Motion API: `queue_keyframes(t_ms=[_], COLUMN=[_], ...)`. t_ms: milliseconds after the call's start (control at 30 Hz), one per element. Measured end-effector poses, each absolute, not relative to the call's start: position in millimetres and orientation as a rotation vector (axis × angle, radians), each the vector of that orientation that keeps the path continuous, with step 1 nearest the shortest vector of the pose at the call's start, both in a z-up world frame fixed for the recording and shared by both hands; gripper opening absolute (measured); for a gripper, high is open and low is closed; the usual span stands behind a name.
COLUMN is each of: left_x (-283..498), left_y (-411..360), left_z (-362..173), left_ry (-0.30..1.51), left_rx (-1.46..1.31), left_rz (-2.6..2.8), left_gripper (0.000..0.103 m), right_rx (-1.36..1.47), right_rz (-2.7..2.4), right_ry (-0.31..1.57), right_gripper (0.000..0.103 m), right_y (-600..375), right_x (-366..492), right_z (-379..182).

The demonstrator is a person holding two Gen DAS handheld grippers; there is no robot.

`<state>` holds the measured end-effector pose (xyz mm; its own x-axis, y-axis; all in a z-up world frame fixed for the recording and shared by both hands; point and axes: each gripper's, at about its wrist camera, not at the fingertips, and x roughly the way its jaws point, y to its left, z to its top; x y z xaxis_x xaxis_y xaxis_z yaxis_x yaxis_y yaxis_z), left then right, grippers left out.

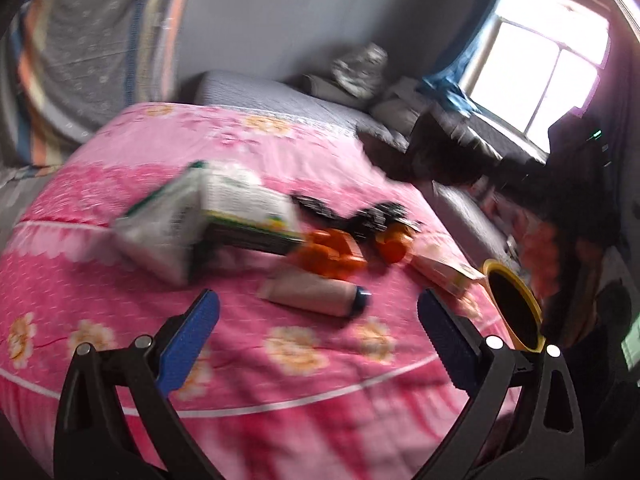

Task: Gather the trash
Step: 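Grasp the black plastic bag with the right tool, then grasp the white juice carton with the left tool while the right tool holds the bag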

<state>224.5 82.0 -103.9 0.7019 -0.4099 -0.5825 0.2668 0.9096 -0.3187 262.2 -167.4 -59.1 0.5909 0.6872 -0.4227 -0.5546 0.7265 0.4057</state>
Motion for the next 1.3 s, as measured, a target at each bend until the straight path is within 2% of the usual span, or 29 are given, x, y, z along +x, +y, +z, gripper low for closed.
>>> queue_keyframes(t_ms=[200,500,733,933,1133,1200,1233,1300], left_x=[239.5,276.4,299.0,317.0,333.1,336.8,339.1,339.1], left_y=[-1.5,-104.7,-141.0,-171.1,-181.0,-177.6,-172.6,-165.3], left_z=[-104.5,-127.5,-144.0,-141.3,-163.2,-168.7,-172.5,-175.2], left_ry=[0.753,0.875,0.966,0.947,1.015,1.032,1.052,1.059], left_rx=[-0.116,-0.051,-0.04,0.057,0.116,0.111,0.085,0.058], left_rz=[-0.491,-0.494,-0.404,-0.309,-0.237,-0.209,-0.211,-0.216], left_gripper=[0.095,0.095,0.095,0.095,0.096,0.092,0.086,0.068], right_rx=[0.293,0.357,0.433,0.466,0.456,0.457,0.46,0.46], right_rz=[0.655,0.561,0.55,0.557,0.549,0.541,0.541,0.534], right_ry=[0.448,0.403,0.393,0.374,0.371,0.368,0.367,0.364], right_gripper=[0.019,0.019,0.019,0.019,0.019,0.019,0.019,0.019], right_y=[-242.8,-314.7,-351.1,-366.1,-370.4,-372.2,-372.4,-372.1], right_x=[206.0,149.6,140.8,134.1,125.9,124.2,123.4,120.6], right_z=[-34.2,-56.9,-73.1,-81.2,-83.7,-83.2,-82.4,-80.7])
